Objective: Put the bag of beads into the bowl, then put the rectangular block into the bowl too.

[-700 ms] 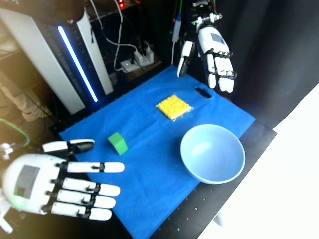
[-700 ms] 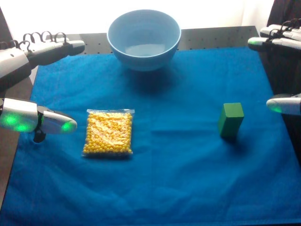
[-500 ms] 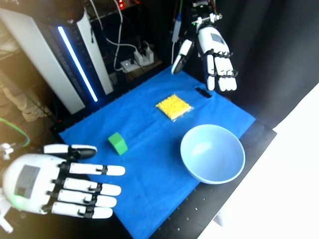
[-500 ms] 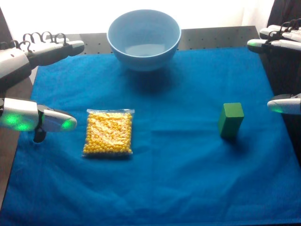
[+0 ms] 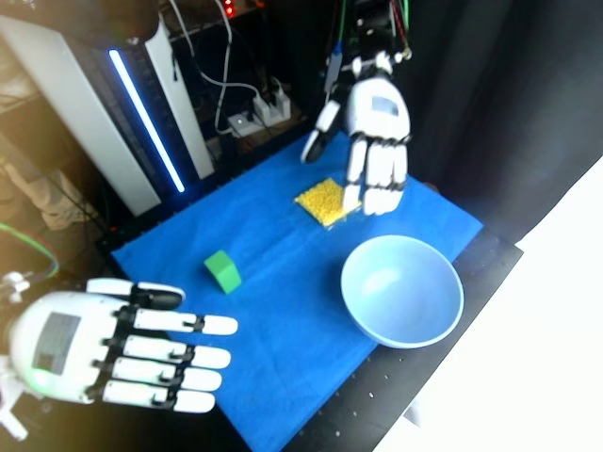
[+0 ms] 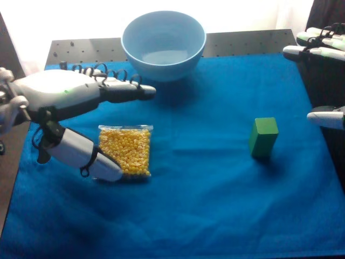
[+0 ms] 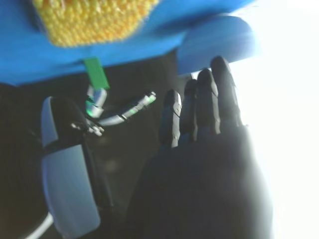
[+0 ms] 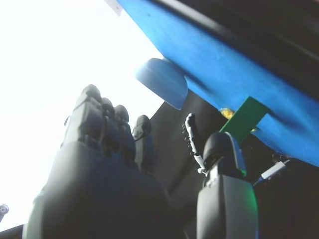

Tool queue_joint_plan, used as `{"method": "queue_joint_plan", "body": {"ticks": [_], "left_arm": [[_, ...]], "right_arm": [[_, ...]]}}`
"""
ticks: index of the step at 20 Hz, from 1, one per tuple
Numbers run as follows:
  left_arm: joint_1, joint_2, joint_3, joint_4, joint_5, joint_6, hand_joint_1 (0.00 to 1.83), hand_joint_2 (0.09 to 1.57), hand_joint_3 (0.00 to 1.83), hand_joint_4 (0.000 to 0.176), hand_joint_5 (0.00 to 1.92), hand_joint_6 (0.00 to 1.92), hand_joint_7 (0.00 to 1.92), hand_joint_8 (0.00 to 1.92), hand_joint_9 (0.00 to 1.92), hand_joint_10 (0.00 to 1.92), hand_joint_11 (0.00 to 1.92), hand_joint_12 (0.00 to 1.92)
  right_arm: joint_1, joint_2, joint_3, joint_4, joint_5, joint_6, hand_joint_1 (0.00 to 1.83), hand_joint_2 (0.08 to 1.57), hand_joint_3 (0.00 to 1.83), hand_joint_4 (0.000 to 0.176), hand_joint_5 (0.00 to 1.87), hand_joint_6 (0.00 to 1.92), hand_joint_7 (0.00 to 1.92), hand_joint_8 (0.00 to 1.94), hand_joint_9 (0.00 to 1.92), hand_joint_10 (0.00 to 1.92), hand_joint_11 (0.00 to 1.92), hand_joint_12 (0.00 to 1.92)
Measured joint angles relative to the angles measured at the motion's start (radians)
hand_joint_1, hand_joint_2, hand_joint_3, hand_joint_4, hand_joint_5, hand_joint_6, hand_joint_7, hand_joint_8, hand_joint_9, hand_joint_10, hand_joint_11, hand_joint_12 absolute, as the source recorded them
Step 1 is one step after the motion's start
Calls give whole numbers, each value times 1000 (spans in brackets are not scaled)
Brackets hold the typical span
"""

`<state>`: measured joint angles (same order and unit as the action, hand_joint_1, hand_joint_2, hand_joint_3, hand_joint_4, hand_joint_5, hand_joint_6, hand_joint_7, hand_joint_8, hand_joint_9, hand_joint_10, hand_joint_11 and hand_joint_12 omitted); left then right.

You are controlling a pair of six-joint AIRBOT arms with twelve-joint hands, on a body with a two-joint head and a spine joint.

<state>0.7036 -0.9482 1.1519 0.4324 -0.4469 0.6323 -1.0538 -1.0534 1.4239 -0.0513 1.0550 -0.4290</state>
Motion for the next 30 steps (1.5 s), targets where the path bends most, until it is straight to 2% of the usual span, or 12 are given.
{"method": "queue_joint_plan", "body": {"ticks": [2,3,7,9,10,11,13,17,20,24,26,30], "left_arm": [[-25,-19,10,66,61,0,785,790,1,126,234,2,370,8,485,35,0,997],[-30,-25,11,91,91,-1,811,774,0,92,269,1,448,7,540,32,0,1137],[-57,-64,42,172,170,-1,836,804,4,77,372,5,585,8,623,23,4,1178],[-65,-83,58,187,173,-1,939,871,3,0,675,24,799,37,787,69,124,1249],[-72,-85,61,192,180,-1,976,920,3,0,828,33,926,63,878,122,160,1329],[-72,-87,61,190,182,-1,1078,1056,15,0,970,754,1080,162,964,334,236,1436],[-72,-91,61,139,171,3,1142,1085,2,0,1026,926,922,1386,729,1504,354,1715],[-68,-51,46,55,131,14,1134,1084,0,0,1036,923,770,1881,649,1910,425,1920],[-109,13,29,32,73,22,1150,1081,1,0,1037,924,749,1905,661,1921,527,1921],[-279,22,51,26,-33,48,1240,1111,0,0,871,1120,1087,916,927,1127,776,1506],[-362,-27,98,-20,-28,126,1235,1113,0,0,945,925,1019,1110,879,1236,739,1661],[-414,-211,296,-158,40,224,1135,1105,0,0,992,971,902,1116,833,1487,729,1886]], "right_arm": [[0,0,1,-2,-2,0,707,1125,7,98,214,0,41,0,2,1,17,12],[0,0,1,-3,-1,0,676,1125,6,96,209,0,43,1,13,5,59,31],[0,0,2,-2,-5,0,719,1136,6,92,231,6,72,7,35,8,83,45],[0,0,2,-3,-6,0,697,1141,5,82,227,2,81,7,49,10,89,50],[0,0,2,-5,-6,0,704,1144,5,79,230,3,83,6,46,8,74,45],[0,0,2,-6,-6,0,697,1152,7,82,232,3,82,5,32,1,63,42],[0,0,2,-6,-7,0,665,1158,7,80,229,1,86,4,34,3,49,38],[0,0,2,-5,-11,0,677,1176,8,72,224,0,92,2,43,4,52,44],[0,0,2,-6,-13,0,649,1159,0,78,236,4,109,7,47,7,22,30],[0,-1,2,-8,-13,0,683,1165,1,85,253,6,113,4,79,13,102,72],[0,-6,8,-6,-13,1,688,1176,5,123,254,5,117,5,78,9,78,65],[0,-34,34,-6,-13,2,673,1172,1,126,241,0,105,2,70,3,81,75]]}}
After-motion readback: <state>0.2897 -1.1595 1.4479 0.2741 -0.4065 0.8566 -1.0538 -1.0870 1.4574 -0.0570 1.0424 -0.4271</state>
